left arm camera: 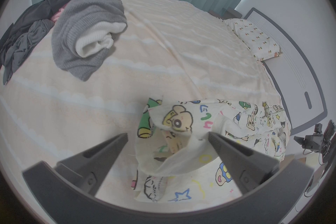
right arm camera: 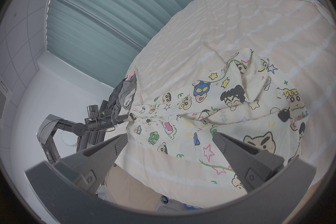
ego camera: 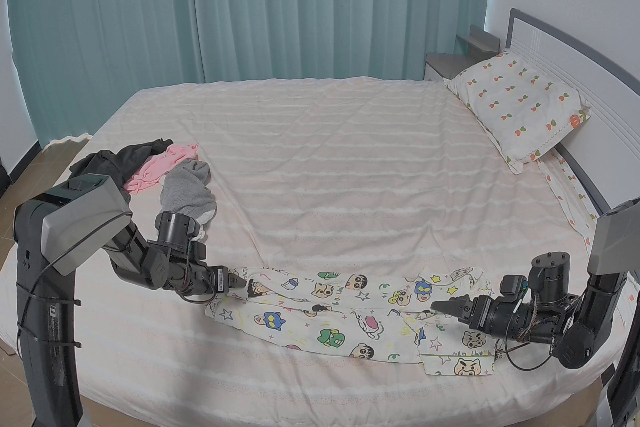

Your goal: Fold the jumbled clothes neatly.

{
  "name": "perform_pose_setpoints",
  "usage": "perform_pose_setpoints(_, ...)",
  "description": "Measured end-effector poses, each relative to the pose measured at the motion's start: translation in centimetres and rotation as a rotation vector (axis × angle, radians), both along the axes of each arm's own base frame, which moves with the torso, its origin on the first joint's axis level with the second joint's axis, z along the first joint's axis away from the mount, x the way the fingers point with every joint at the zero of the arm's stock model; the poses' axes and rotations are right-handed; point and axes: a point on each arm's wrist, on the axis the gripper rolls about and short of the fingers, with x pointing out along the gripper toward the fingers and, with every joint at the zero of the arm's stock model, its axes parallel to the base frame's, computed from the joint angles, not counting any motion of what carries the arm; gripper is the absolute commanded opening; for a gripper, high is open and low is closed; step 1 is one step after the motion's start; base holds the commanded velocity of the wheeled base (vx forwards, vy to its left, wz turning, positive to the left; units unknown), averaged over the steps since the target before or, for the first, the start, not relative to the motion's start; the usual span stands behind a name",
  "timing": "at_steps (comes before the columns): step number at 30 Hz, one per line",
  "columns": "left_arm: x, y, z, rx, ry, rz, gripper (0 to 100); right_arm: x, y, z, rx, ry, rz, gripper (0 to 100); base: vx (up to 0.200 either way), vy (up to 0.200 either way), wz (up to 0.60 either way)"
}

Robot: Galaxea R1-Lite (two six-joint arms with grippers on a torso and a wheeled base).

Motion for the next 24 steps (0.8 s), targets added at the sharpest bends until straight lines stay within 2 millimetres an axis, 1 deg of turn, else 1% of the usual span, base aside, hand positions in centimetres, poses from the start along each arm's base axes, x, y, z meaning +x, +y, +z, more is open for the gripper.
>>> perform_pose_setpoints(2, -0.1, 0.1, 0.5, -0.001, -0.007, 0.001, 100, 0.0, 0.0, 0.0, 0.000, 0.001, 0.000, 100, 0.000, 0.000, 0.00)
perform_pose_setpoints(4, -0.2, 0.1, 1.3, -0.005, -0.025, 0.000, 100, 0.0, 0.0, -0.1, -0.001, 0.003, 0.000, 100, 0.000, 0.000, 0.00)
perform_pose_setpoints(8, -0.3, 0.3, 2.1, -0.009, -0.045, 0.002, 100, 0.1, 0.0, -0.2, -0.002, 0.005, 0.000, 100, 0.000, 0.000, 0.00)
perform_pose_setpoints(14, -0.1, 0.3, 2.6, -0.017, -0.060, -0.003, 100, 0.1, 0.0, -0.3, -0.003, 0.009, 0.000, 100, 0.000, 0.000, 0.00)
perform_pose_setpoints(18, 0.3, 0.1, 2.6, -0.024, -0.068, -0.010, 100, 0.1, 0.0, -0.3, -0.003, 0.009, -0.001, 100, 0.000, 0.000, 0.00)
perform_pose_setpoints(22, 1.0, -0.5, 1.7, -0.025, -0.067, -0.025, 100, 0.1, 0.0, -0.3, -0.003, 0.010, 0.000, 100, 0.000, 0.000, 0.00)
perform_pose_setpoints(24, 1.3, -1.2, 1.1, -0.022, -0.061, -0.041, 100, 0.1, 0.0, -0.3, -0.003, 0.009, 0.000, 100, 0.000, 0.000, 0.00)
